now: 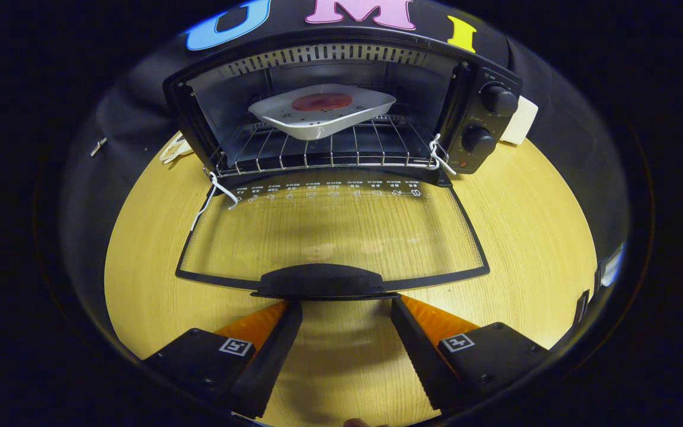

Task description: Open the toaster oven, put the food inside, and close the toaster oven door.

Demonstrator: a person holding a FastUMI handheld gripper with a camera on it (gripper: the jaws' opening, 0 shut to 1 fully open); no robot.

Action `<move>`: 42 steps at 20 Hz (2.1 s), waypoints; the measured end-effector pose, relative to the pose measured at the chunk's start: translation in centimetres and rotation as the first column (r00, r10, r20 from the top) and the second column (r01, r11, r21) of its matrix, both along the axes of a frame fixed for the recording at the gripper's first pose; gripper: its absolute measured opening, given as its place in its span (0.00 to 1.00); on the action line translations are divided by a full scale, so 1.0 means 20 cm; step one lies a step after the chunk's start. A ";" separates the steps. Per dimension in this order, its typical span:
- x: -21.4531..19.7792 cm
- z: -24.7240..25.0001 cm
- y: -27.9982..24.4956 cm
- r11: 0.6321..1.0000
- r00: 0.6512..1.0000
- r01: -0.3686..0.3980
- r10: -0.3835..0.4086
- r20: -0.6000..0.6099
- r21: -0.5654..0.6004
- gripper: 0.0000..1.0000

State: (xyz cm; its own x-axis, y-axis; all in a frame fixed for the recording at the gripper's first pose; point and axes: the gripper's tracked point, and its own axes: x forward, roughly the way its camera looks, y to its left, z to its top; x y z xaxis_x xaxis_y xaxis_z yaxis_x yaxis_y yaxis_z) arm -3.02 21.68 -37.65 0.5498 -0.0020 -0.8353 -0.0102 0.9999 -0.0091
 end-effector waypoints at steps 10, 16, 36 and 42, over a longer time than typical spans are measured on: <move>-0.02 0.23 0.01 0.997 0.992 -0.076 0.076 0.099 -0.005 0.99; 0.07 0.54 0.06 0.990 0.960 -0.124 0.104 0.260 0.060 0.99; 0.26 1.84 -0.64 0.992 0.621 -0.127 0.084 0.779 -0.006 0.99; 0.06 2.02 -0.96 0.998 0.551 -0.064 0.042 0.834 -0.008 0.99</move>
